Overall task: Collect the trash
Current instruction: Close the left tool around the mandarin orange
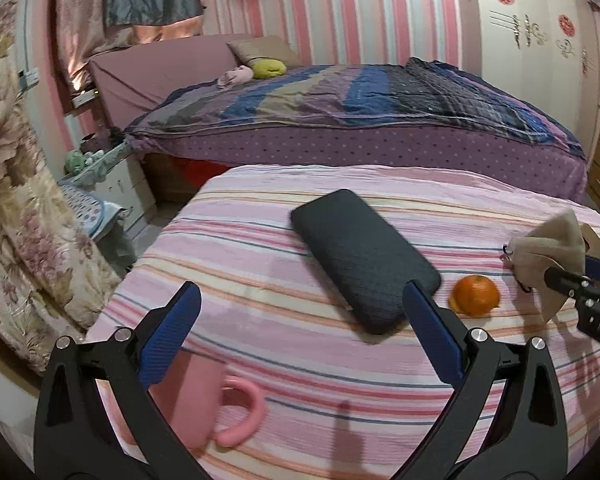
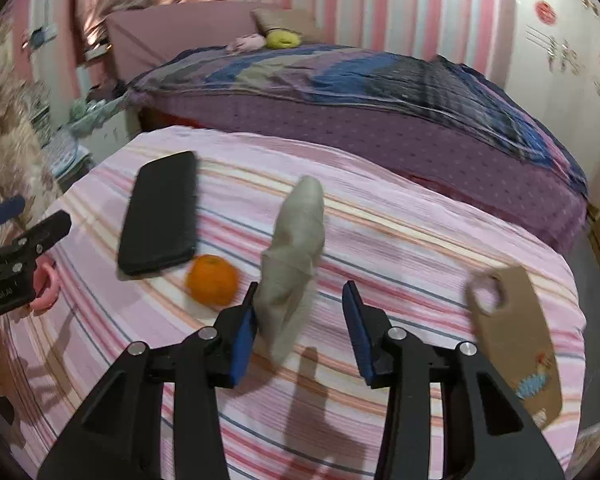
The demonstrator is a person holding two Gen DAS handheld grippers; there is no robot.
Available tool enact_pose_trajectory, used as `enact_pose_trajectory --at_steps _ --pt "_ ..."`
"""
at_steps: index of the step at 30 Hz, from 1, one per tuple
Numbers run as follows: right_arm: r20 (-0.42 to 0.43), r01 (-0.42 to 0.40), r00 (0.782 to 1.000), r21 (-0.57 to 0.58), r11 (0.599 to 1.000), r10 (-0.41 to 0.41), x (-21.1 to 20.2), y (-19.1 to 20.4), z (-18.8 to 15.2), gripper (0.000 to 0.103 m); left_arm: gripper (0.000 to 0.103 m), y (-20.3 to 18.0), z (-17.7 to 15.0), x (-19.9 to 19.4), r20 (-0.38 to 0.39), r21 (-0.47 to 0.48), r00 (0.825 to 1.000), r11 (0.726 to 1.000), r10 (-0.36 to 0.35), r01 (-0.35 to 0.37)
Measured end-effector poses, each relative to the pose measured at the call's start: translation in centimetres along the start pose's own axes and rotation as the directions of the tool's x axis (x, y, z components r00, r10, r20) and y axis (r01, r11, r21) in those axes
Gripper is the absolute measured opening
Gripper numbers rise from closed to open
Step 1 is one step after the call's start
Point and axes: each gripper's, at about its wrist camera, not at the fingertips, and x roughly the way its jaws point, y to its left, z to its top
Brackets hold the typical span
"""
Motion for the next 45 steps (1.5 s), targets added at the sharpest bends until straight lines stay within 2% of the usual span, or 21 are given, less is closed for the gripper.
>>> enact_pose_trajectory --at_steps 6,10,11,12,15,21,22,23,25,29,31,37,39,41,42,45 --pt "-0.003 -0.056 0.998 0.058 0.997 0.056 0.3 -1.8 -0.1 0.042 0.097 -2.2 0.0 0.3 -0.018 0.015 0.999 0.999 -0.038 0.038" --pt "-0.002 -0.069 0.998 0.025 0.997 0.069 1.2 -1.0 0.0 0.042 0.097 -3.2 -0.2 0.7 -0.039 0.019 0.998 0.999 -0.041 0.042" --pt "-0.003 -0.069 0.998 0.02 0.997 0.069 1.3 -0.9 0.1 0.036 0.097 -3.4 -0.3 0.8 -0.045 0.019 0.998 0.999 -0.044 0.045" --pt "-0.008 -0.07 0.998 0.007 0.998 0.07 1.5 -0.7 0.1 0.024 0.097 -3.5 -0.2 0.9 -0.05 0.017 0.998 0.999 -0.047 0.047" --pt "0.002 -0.072 0.997 0.002 0.997 0.072 1.2 -1.0 -0.2 0.016 0.097 -3.8 -0.3 1.2 -0.066 0.005 0.995 0.998 -0.069 0.069" --pt "0.075 -0.026 0.997 0.024 0.999 0.024 -2.8 -3.7 -1.4 0.014 0.097 -5.3 -0.6 1.8 -0.092 -0.028 0.985 0.989 -0.148 0.146" --pt "0.082 0.006 0.997 0.03 1.0 -0.009 -4.1 -4.6 -2.5 0.014 0.096 -5.8 -0.7 1.9 -0.096 -0.028 0.982 0.987 -0.16 0.158" --pt "0.082 0.005 0.997 0.03 1.0 -0.008 -4.1 -4.6 -2.4 0.014 0.094 -6.1 -0.9 2.0 -0.1 -0.027 0.98 0.985 -0.171 0.169" --pt "0.089 0.049 0.995 0.06 0.997 -0.054 -5.7 -6.0 -4.4 0.014 0.087 -6.9 -1.2 2.3 -0.107 -0.019 0.975 0.981 -0.195 0.194" --pt "0.104 0.049 0.993 0.122 0.991 -0.062 -6.7 -7.7 -6.0 0.014 0.077 -8.3 -1.7 3.1 -0.136 -0.022 0.963 0.972 -0.233 0.232" --pt "0.11 0.024 0.993 0.184 0.983 -0.045 -6.9 -9.2 -7.4 0.014 0.075 -8.8 -1.8 3.5 -0.143 -0.008 0.963 0.974 -0.227 0.228" --pt "0.122 0.032 0.991 0.166 0.986 -0.053 -6.9 -9.2 -7.1 0.014 0.074 -9.8 -1.1 4.2 -0.129 -0.019 0.969 0.978 -0.21 0.209" --pt "0.127 0.058 0.989 0.125 0.99 -0.074 -6.7 -8.4 -7.0 0.014 0.069 -10.5 -1.0 4.2 -0.132 0.009 0.969 0.977 -0.208 0.211" --pt "0.128 0.055 0.989 0.124 0.991 -0.071 -6.8 -8.3 -7.2 0.014 0.048 -11.2 -1.2 4.2 -0.149 0.037 0.962 0.971 -0.228 0.235" --pt "0.125 0.052 0.99 0.118 0.992 -0.067 -6.7 -8.1 -7.2 0.014 0.044 -11.4 -1.3 4.5 -0.167 0.045 0.957 0.967 -0.239 0.25" --pt "0.126 0.052 0.99 0.118 0.992 -0.067 -6.8 -8.2 -7.2 0.014 0.032 -11.6 -1.4 4.7 -0.183 0.047 0.954 0.967 -0.236 0.249"
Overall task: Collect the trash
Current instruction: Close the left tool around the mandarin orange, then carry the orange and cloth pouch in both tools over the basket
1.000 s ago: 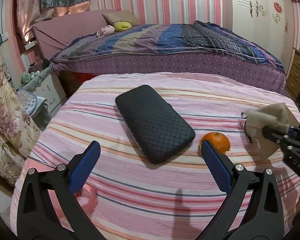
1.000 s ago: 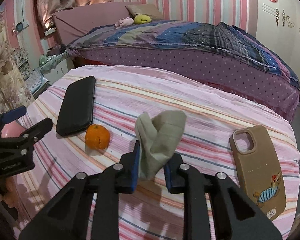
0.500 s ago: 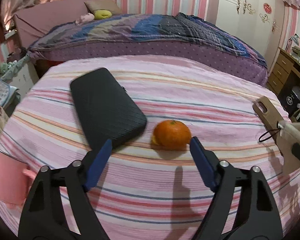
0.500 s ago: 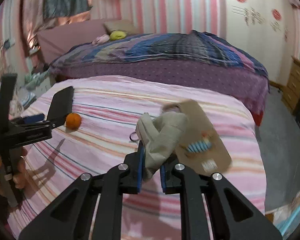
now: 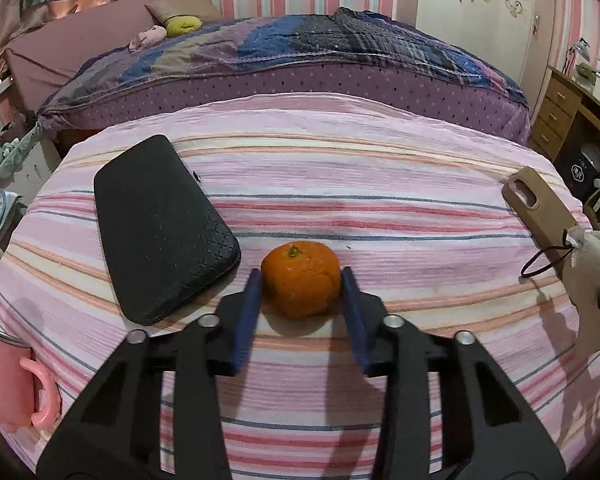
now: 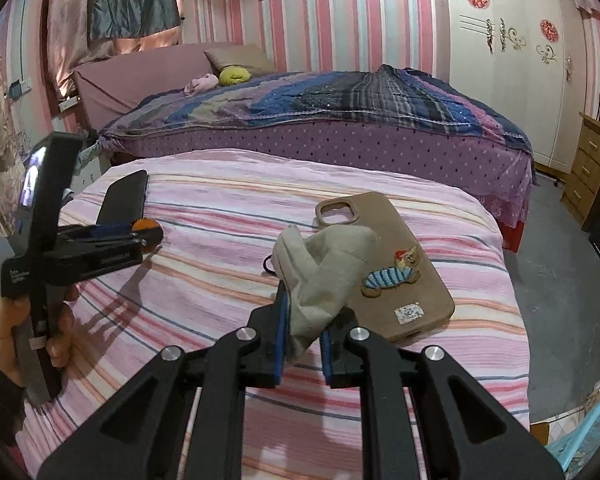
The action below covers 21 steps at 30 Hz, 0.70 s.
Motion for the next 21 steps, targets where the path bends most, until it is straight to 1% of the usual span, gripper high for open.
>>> enact_pose_trajectory --at_steps 2,3,6,10,14,21 --pt "0.004 0.0 1.0 0.006 1.0 0.0 -0.1 0.0 0.0 0.014 0.022 0.5 0.0 -0.2 0.004 -0.026 1.0 0.999 -0.019 0.019" --pt "0.006 -0.001 1.0 0.009 1.0 0.001 -0.1 0.0 0.0 0.014 0.021 0.7 0.0 -0.2 0.003 -0.035 1.0 0.999 -0.021 0.021" --pt "0.002 -0.014 1.0 0.023 1.0 0.014 -0.3 -0.1 0.0 0.014 0.02 1.2 0.0 -0.6 0.016 -0.054 1.0 0.998 -0.013 0.014" --pt "0.004 -0.01 1.0 0.017 1.0 0.009 -0.9 0.1 -0.2 0.014 0.018 1.1 -0.4 -2.0 0.039 -0.048 0.999 0.999 -0.008 0.01" --pt "0.006 -0.014 1.0 0.027 1.0 0.014 -2.0 0.3 -0.3 0.014 0.018 0.7 -0.7 -3.9 0.065 -0.048 0.998 0.999 -0.022 0.025" --pt "0.004 0.009 1.0 0.039 0.999 -0.009 -4.3 0.1 -1.1 0.014 0.018 -1.5 -2.2 -8.3 0.13 0.005 0.99 0.999 -0.049 0.049"
